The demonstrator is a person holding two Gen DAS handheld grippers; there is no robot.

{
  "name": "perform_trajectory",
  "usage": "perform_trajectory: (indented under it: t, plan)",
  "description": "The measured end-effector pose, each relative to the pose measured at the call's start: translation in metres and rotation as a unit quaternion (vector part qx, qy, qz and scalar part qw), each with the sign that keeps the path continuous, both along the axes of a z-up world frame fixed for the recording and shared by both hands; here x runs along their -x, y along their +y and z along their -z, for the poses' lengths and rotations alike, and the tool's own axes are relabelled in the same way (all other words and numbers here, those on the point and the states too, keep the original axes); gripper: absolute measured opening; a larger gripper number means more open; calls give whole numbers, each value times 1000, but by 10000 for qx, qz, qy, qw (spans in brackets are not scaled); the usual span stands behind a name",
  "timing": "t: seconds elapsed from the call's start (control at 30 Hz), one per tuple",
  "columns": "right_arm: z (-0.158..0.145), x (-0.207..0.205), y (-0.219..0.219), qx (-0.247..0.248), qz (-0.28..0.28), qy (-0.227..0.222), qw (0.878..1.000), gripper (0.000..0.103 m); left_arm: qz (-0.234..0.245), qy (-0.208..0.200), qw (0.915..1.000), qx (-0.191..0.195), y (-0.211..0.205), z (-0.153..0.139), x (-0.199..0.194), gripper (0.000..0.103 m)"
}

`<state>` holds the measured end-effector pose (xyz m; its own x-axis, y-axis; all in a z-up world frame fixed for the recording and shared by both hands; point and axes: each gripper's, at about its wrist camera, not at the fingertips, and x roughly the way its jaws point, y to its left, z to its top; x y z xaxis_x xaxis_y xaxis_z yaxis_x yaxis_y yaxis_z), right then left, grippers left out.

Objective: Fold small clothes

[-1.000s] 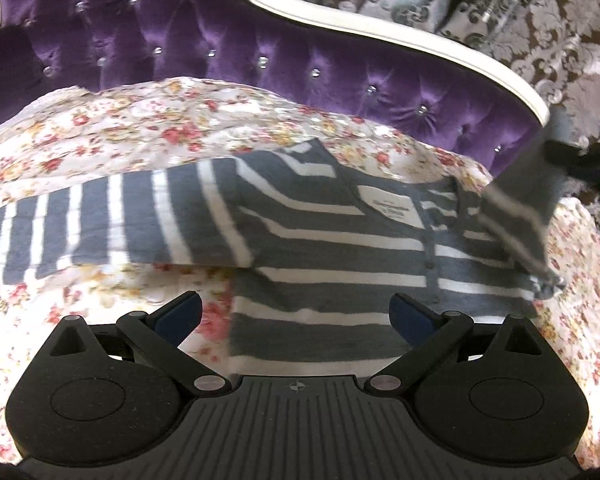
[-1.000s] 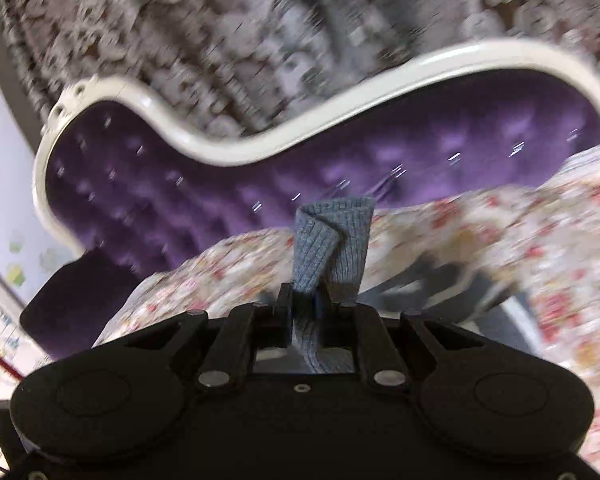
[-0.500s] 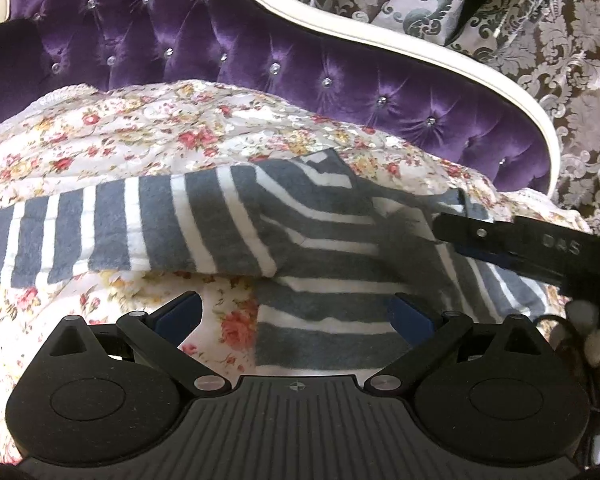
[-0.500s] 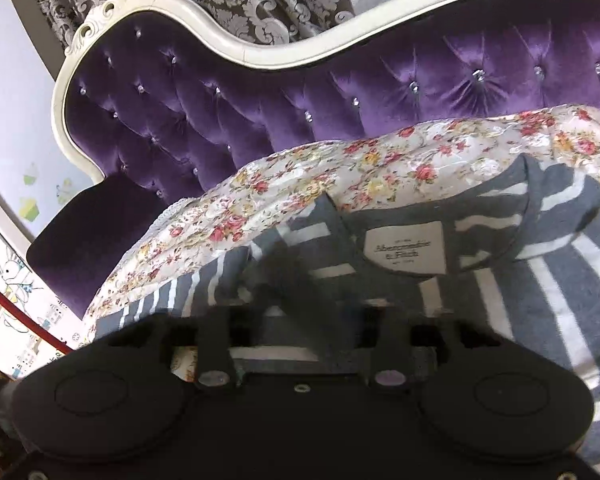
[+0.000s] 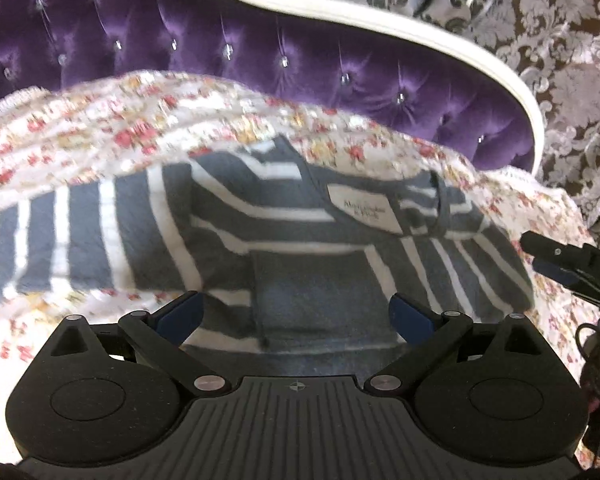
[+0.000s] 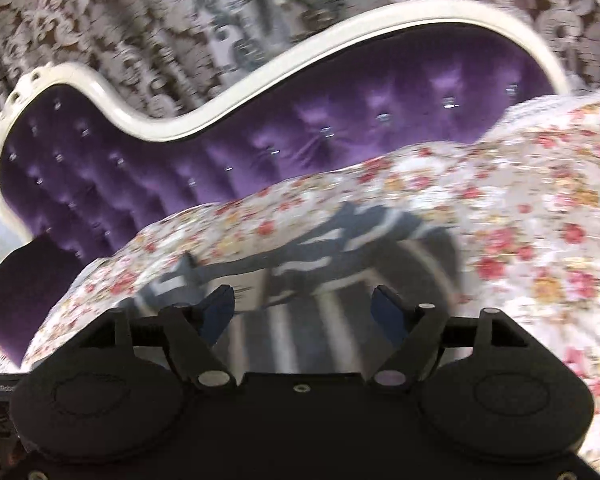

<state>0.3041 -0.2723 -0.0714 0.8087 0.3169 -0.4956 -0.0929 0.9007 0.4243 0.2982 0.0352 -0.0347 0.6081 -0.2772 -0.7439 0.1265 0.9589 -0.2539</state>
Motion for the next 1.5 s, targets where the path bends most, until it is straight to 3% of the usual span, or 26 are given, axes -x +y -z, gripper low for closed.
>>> perform_trajectory:
  t: [0.07,0.13,0.23,0.4,0.47,0.53,0.63,0.7,0.8,1.03,1.17,1.2,1.23,1.27,1.5]
  plan:
    - [0,-6,-8,-1,-25,105,9999,79,47,83,9999,42,-3,7,-2,96]
    - [-4,-7,-14,19,27,59,10000,79,115,217,9997,72,-8,14,-6,84]
    - [-10,-4,-20,27,131,-83,9999,81,180,407,9989,111,-12,25,-13,83]
    - [-8,-6,-29,-179,151,-56,9997,81,198,327,9993,8,-20,25,-19,77]
    - [-7,-8,-33,-219,184,-26,9996,81,95,279,9995,56,-18,24,-20,67]
    - [-7,-8,-39,-289,248,-11,9993,81,-41,167,9998,-33,-18,21,-20,38]
    - [-6,-7,-52,-417,440,25,9982,82,-69,-60,9998,-173,-17,12,-18,15]
    - [-4,-7,-59,-468,553,92,9973,82,-36,-282,9994,-201,-17,2,-15,13]
    - [-1,-8,-66,-493,641,209,9965,82,8,-678,9974,-225,-17,-16,-9,2]
    - [5,-12,-68,-443,662,408,9960,83,-68,-940,9953,-241,-10,-31,-9,2]
    - [5,-11,-65,-419,596,415,9965,83,18,-605,9981,120,3,-25,-16,7]
    - [5,-12,-64,-420,572,416,9966,84,11,-457,9987,237,6,-21,-19,21]
    - [4,-11,-63,-424,544,416,9967,86,-19,-364,9989,295,8,-16,-19,41]
    - [4,-11,-62,-430,519,412,9969,87,-42,-309,9989,351,9,-12,-19,48]
    - [2,-10,-60,-418,472,387,9973,87,83,122,9977,659,7,14,-19,58]
